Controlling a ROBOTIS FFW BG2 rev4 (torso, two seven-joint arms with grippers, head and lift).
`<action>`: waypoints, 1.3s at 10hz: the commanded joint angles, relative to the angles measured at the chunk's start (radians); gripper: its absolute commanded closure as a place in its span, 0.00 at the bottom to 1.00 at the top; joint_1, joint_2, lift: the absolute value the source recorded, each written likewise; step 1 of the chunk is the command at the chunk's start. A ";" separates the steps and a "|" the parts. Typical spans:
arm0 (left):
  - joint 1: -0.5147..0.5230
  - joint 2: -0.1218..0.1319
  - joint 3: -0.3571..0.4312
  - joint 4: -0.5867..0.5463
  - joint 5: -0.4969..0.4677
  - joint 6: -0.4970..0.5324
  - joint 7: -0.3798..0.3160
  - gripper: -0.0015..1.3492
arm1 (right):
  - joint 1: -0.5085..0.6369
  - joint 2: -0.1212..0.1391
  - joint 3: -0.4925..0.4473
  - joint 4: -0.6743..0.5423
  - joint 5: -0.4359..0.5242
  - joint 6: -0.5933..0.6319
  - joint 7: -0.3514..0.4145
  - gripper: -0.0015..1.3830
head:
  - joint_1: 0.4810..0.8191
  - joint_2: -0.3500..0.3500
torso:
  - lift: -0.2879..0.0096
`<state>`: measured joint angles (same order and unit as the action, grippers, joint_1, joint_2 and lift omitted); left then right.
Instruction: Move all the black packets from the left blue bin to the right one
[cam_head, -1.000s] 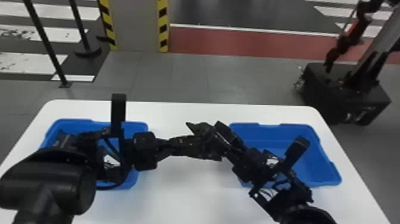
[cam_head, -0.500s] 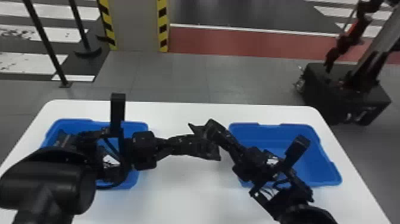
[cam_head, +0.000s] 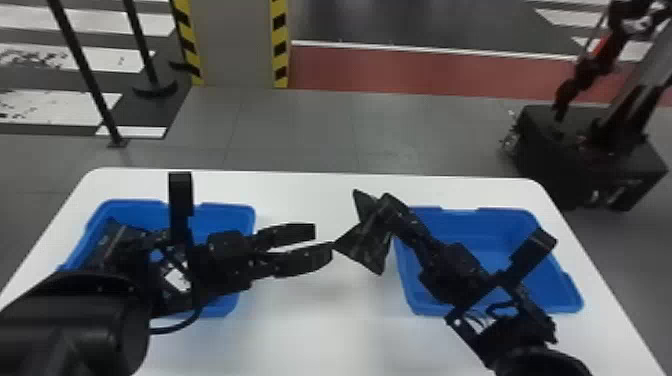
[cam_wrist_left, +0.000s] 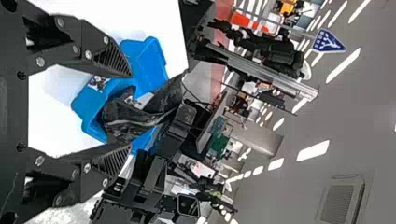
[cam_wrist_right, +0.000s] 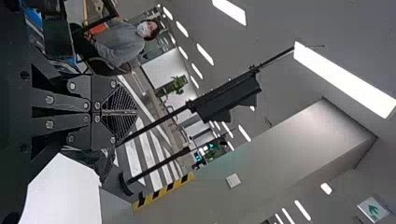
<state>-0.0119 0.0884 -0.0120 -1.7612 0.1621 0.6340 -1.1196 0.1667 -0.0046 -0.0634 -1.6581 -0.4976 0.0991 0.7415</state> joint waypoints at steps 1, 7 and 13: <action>0.019 -0.001 0.027 -0.002 0.011 -0.057 0.001 0.09 | -0.005 -0.002 -0.073 0.008 0.034 -0.011 -0.021 0.93 | 0.63 0.37 | 0.60; 0.184 0.001 0.214 -0.113 0.088 -0.273 0.040 0.09 | -0.078 -0.091 -0.182 0.243 0.120 -0.094 -0.198 0.52 | 0.63 0.23 | 0.60; 0.294 0.014 0.440 -0.191 -0.125 -0.246 0.124 0.10 | 0.147 -0.018 -0.167 -0.110 0.071 -0.099 -0.169 0.26 | 0.63 0.45 | 0.60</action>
<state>0.2893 0.1025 0.4065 -1.9524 0.0796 0.3762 -0.9951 0.2954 -0.0292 -0.2345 -1.7423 -0.4236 -0.0018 0.5686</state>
